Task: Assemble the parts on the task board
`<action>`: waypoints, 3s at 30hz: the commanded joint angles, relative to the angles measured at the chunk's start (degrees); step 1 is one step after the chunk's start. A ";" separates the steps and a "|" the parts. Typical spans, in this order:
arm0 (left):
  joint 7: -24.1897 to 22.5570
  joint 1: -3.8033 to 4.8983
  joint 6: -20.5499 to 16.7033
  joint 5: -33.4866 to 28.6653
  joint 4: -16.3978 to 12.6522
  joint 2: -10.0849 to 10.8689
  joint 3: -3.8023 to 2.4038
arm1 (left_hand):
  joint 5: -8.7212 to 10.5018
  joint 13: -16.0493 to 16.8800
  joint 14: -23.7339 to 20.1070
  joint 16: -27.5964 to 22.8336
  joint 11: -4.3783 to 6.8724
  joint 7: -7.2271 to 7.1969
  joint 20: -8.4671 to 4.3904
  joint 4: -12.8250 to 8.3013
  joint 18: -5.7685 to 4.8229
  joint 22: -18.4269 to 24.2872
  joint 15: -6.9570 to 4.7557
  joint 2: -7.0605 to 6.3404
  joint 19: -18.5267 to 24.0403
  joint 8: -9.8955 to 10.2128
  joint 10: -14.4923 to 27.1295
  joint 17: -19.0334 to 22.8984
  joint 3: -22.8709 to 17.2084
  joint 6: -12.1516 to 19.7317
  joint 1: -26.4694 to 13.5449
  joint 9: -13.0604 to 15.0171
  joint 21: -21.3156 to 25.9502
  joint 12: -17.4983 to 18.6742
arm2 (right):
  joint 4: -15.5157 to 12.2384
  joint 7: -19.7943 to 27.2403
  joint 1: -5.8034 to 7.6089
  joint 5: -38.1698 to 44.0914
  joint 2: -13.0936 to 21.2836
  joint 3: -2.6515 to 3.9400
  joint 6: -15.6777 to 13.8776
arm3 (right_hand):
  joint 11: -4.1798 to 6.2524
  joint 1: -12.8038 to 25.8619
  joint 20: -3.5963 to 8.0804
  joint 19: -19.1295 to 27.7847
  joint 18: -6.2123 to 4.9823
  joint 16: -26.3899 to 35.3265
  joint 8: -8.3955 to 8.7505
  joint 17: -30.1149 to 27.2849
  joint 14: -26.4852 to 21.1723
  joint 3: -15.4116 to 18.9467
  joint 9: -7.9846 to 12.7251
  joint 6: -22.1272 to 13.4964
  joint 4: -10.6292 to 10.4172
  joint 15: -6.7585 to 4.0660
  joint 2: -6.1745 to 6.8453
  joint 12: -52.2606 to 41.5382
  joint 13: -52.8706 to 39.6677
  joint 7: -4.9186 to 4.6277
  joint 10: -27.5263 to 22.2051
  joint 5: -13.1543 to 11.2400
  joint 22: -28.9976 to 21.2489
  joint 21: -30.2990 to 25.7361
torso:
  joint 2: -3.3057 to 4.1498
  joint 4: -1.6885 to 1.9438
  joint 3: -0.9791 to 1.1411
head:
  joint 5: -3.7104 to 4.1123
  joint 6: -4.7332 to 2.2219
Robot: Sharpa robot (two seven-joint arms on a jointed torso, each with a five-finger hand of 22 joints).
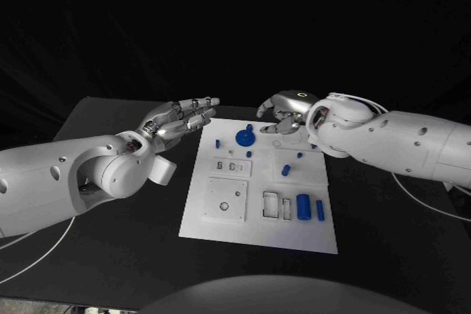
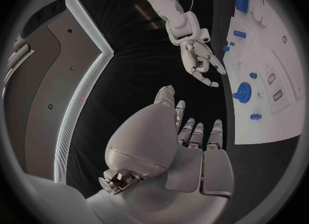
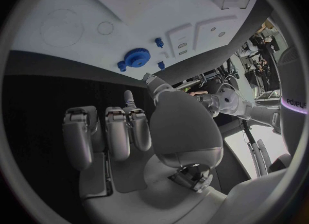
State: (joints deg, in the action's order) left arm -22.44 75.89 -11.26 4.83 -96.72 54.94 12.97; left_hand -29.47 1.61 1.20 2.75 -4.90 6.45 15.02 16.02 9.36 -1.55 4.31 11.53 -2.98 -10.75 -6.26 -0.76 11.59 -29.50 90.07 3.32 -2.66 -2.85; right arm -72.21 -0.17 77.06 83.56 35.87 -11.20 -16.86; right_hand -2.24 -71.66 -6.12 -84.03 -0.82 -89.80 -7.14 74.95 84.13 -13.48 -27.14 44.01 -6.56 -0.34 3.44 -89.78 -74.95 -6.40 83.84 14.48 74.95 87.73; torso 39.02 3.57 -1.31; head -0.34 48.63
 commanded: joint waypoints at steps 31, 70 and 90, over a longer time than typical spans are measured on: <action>-0.68 -1.77 2.53 0.31 2.18 -1.10 0.00 | -0.49 0.01 0.15 0.41 -0.45 0.53 0.49 -0.08 0.93 0.26 0.58 0.07 -0.10 -0.42 0.08 -0.12 -0.52 -0.12 0.85 0.08 -0.29 -0.48 | 0.38 18.93 -8.10 -25.15 16.78 -0.26 -10.42 | 1.32 -4.98 1.21 -5.97 0.82 -0.20 -8.70 15.05 5.87 1.29 -13.53 -7.56 -2.01 -1.30 -0.09 -0.22 -15.05 1.13 6.16 9.60 15.05 2.27 | -1.28 -1.34 0.91 | 0.45 -1.32; -0.58 -2.25 3.11 0.32 2.36 -1.02 -0.01 | -0.51 0.02 0.18 0.46 -0.53 0.59 0.54 -0.09 0.93 0.26 0.67 0.17 -0.13 -0.47 0.07 -0.13 -0.68 -0.15 1.06 0.09 -0.30 -0.62 | 10.75 23.20 -11.82 -29.33 11.39 -0.25 -3.68 | 1.08 -6.91 1.19 -5.97 0.82 -0.20 -7.72 15.05 5.87 0.45 -9.13 -9.44 -5.05 -1.10 0.54 -0.22 -15.05 0.81 6.16 7.44 15.05 2.27 | -1.27 -1.29 0.81 | 0.80 -0.80; -0.38 -2.25 3.45 0.45 2.28 -1.11 -0.01 | -0.52 0.03 0.22 0.54 -0.57 0.63 0.58 -0.08 0.93 0.26 0.72 0.24 -0.14 -0.50 0.08 -0.15 -0.77 -0.19 1.16 0.09 -0.30 -0.69 | 12.05 22.07 -12.30 -29.14 9.72 -0.24 -2.43 | 0.94 -7.84 1.03 -5.97 0.82 -0.20 -8.28 15.05 5.87 0.07 -8.36 -8.20 -4.81 -0.95 0.58 -0.22 -15.05 0.69 6.16 7.75 15.05 2.27 | -1.27 -1.28 0.86 | 0.75 -0.85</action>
State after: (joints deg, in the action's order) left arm -22.45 73.62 -9.07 4.96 -94.30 53.94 12.99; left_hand -29.61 1.61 1.49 2.98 -5.10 6.63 15.23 15.86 9.36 -1.55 4.59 11.77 -3.18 -10.97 -6.05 -0.86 11.11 -29.68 90.76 3.34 -2.66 -3.34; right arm -60.23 22.51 64.83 53.94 45.70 -11.44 -20.53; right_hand -0.92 -78.95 -4.91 -84.02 -0.82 -89.80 -15.27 74.90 84.13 -13.15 -35.55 35.45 -11.30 -1.55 4.02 -89.78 -74.91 -5.79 84.15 21.96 74.94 89.75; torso 37.75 2.29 -0.48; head 0.40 47.73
